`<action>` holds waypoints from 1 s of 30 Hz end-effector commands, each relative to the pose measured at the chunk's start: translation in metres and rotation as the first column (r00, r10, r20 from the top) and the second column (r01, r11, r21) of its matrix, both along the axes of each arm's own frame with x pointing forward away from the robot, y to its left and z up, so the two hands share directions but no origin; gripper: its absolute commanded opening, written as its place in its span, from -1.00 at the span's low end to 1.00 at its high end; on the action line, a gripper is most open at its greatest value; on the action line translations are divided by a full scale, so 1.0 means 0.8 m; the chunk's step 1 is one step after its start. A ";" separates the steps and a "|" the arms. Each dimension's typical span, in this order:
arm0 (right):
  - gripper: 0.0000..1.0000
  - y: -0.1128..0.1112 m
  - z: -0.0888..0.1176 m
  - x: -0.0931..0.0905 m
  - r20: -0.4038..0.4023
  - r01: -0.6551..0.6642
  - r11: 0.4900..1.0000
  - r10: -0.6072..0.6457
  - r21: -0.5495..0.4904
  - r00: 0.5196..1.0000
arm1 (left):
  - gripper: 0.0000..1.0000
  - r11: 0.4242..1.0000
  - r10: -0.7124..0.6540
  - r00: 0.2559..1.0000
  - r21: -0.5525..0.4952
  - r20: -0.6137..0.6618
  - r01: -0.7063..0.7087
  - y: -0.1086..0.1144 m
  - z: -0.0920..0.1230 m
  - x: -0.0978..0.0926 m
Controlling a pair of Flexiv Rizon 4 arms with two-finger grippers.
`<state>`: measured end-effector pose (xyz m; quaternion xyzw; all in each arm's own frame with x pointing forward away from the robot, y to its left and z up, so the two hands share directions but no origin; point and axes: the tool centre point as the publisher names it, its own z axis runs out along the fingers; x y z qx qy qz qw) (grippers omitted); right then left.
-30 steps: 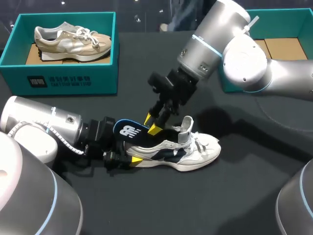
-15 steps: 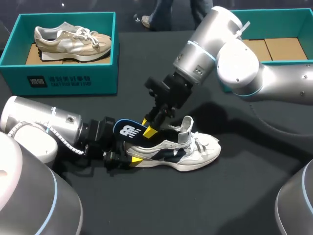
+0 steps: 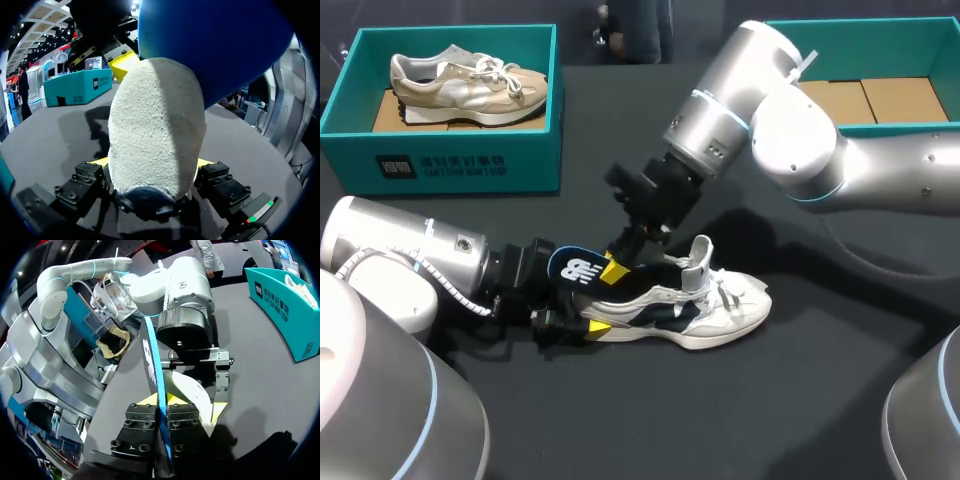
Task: Take the shoe out of the shoebox, open the shoe tongue, remove and reinsert the insole, then place the shoe into the shoebox
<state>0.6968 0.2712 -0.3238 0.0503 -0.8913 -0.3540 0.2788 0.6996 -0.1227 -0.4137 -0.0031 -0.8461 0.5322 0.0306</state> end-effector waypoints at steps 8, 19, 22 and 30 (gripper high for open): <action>-1.00 0.027 0.053 -0.002 0.113 0.001 1.000 -0.003 0.019 0.994 | -1.00 1.000 0.001 1.000 0.001 0.000 -0.001 -0.004 -0.005 0.003; -1.00 0.035 0.073 0.000 0.215 0.000 1.000 -0.006 0.026 0.977 | -1.00 1.000 0.001 1.000 0.001 0.000 -0.001 -0.004 -0.005 0.003; -1.00 0.035 0.073 0.000 0.215 0.000 1.000 -0.006 0.026 0.977 | -1.00 1.000 0.001 1.000 0.001 0.000 -0.001 -0.004 -0.005 0.003; -1.00 0.028 0.136 0.002 0.257 0.015 0.988 -0.055 0.154 0.965 | -1.00 1.000 0.001 1.000 0.001 0.000 -0.001 -0.004 -0.005 0.003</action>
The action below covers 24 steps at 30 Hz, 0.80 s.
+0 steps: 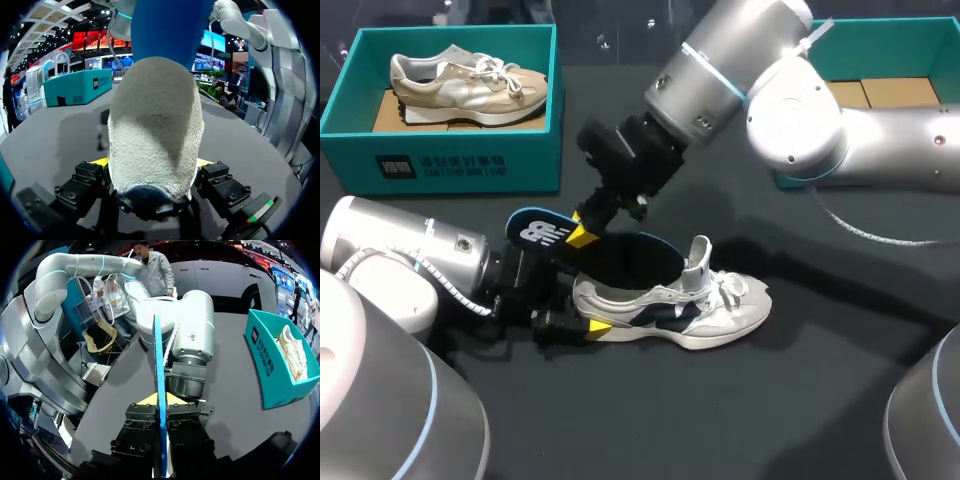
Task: Take the shoe out of the shoebox, open the shoe tongue, remove and reinsert the insole, then place the shoe into the shoebox
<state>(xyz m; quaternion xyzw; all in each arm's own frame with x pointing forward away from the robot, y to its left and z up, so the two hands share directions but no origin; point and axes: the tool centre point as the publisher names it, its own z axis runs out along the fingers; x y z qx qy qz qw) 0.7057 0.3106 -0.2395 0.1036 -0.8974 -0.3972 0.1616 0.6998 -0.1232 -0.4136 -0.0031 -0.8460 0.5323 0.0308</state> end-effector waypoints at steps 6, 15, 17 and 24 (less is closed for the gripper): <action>-1.00 -0.033 0.091 -0.012 -0.012 0.071 0.952 -0.071 0.297 0.997 | -1.00 1.000 0.002 1.000 0.002 0.000 -0.002 -0.003 -0.005 0.003; -1.00 -0.031 0.105 -0.014 0.032 0.042 0.944 -0.056 0.326 0.998 | -1.00 1.000 0.002 1.000 0.002 0.000 -0.002 -0.003 -0.005 0.003; -1.00 -0.031 0.105 -0.014 0.032 0.042 0.944 -0.056 0.326 0.998 | -1.00 1.000 0.002 1.000 0.002 0.000 -0.002 -0.003 -0.005 0.003; -1.00 -0.063 0.138 -0.026 -0.033 0.134 0.916 -0.131 0.378 0.991 | -1.00 1.000 0.002 1.000 0.002 0.000 -0.002 -0.003 -0.005 0.003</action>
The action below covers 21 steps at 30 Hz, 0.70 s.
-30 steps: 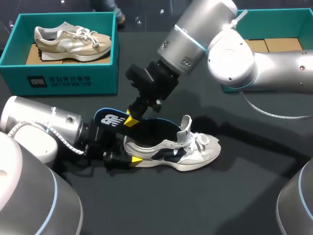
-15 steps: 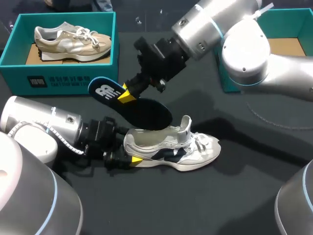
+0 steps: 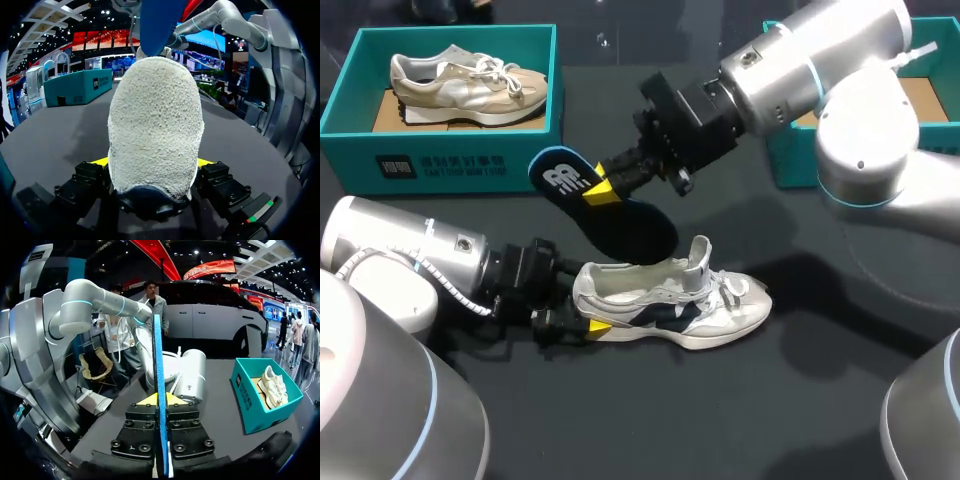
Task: Take the shoe out of the shoebox, open the shoe tongue, remove and reinsert the insole, then place the shoe into the shoebox
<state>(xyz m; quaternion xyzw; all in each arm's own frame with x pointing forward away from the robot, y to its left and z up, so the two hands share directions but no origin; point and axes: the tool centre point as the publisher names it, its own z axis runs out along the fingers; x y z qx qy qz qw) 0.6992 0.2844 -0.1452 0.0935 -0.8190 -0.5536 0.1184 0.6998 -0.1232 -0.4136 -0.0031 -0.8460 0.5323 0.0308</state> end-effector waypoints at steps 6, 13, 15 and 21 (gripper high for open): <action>-1.00 -0.074 0.067 -0.038 -0.112 0.101 0.978 -0.081 0.184 0.990 | -1.00 1.000 0.002 1.000 0.002 0.000 -0.002 -0.003 -0.005 0.002; -1.00 -0.083 0.080 -0.045 -0.143 0.100 0.975 -0.072 0.196 0.987 | -1.00 1.000 0.002 1.000 0.002 0.000 -0.002 -0.003 -0.005 0.002; -1.00 -0.083 0.080 -0.045 -0.143 0.100 0.975 -0.072 0.196 0.987 | -1.00 1.000 0.002 1.000 0.002 0.000 -0.002 -0.003 -0.005 0.002; -1.00 -0.089 0.081 -0.049 -0.170 0.131 0.970 -0.097 0.203 0.981 | -1.00 1.000 0.002 1.000 0.002 0.000 -0.002 -0.003 -0.005 0.002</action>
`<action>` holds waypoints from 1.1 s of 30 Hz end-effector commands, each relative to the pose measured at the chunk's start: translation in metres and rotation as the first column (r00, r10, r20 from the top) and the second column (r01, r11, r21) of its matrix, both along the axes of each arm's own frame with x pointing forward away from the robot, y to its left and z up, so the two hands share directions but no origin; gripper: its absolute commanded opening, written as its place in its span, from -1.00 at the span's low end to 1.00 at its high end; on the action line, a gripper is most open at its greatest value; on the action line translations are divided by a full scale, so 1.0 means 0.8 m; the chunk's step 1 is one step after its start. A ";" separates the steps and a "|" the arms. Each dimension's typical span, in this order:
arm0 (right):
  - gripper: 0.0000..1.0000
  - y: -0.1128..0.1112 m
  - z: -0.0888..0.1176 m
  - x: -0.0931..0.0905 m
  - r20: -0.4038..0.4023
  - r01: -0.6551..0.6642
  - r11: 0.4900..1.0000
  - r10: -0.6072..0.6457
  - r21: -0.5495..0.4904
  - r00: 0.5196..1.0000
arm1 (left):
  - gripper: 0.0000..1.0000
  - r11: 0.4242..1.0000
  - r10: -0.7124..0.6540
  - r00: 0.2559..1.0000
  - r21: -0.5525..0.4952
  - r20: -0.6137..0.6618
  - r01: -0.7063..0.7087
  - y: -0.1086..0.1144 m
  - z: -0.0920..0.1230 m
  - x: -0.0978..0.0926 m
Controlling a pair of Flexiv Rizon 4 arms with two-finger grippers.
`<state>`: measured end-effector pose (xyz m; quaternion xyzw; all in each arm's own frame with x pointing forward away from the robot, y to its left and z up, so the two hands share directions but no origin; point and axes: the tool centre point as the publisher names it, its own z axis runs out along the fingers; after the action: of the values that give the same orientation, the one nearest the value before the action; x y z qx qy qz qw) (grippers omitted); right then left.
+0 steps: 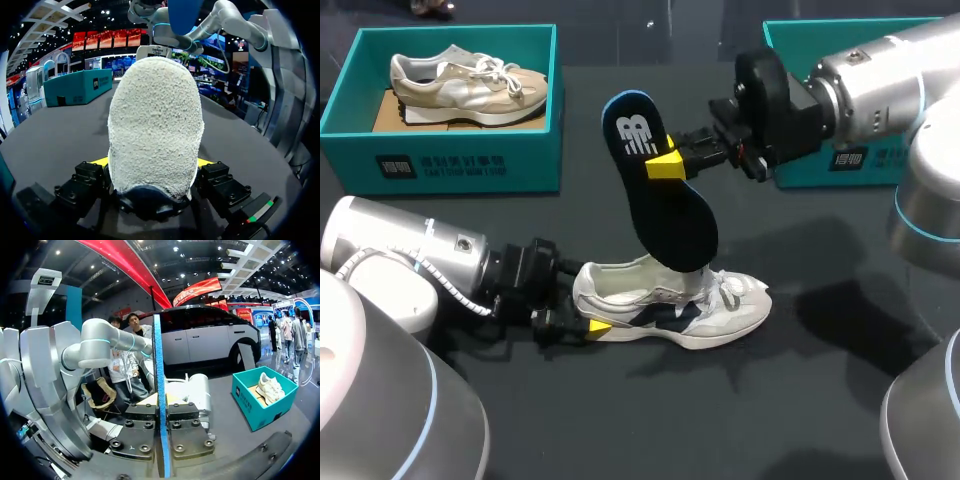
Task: Take the shoe out of the shoebox, open the shoe tongue, remove and reinsert the insole, then place the shoe into the shoebox
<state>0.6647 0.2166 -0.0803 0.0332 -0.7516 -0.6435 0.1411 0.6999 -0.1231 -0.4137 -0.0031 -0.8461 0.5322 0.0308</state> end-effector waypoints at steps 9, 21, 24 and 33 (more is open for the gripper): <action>-1.00 -0.060 0.010 -0.053 -0.233 0.213 0.977 -0.205 0.010 0.951 | -1.00 1.000 0.001 1.000 0.001 0.000 -0.001 -0.003 -0.005 0.002; -1.00 -0.060 0.010 -0.053 -0.233 0.213 0.977 -0.205 0.010 0.951 | -1.00 1.000 0.001 1.000 0.001 0.000 -0.001 -0.003 -0.005 0.002; -1.00 -0.074 0.006 -0.063 -0.256 0.274 0.961 -0.257 0.036 0.932 | -1.00 1.000 0.001 1.000 0.001 0.000 -0.001 -0.003 -0.005 0.002; -1.00 -0.091 0.004 -0.077 -0.292 0.332 0.942 -0.304 0.050 0.907 | -1.00 1.000 0.001 1.000 0.001 0.000 -0.001 -0.003 -0.005 0.002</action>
<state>0.6177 0.1526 -0.0758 -0.1525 -0.6895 -0.6898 0.1597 0.7000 -0.1231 -0.4138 -0.0031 -0.8461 0.5321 0.0309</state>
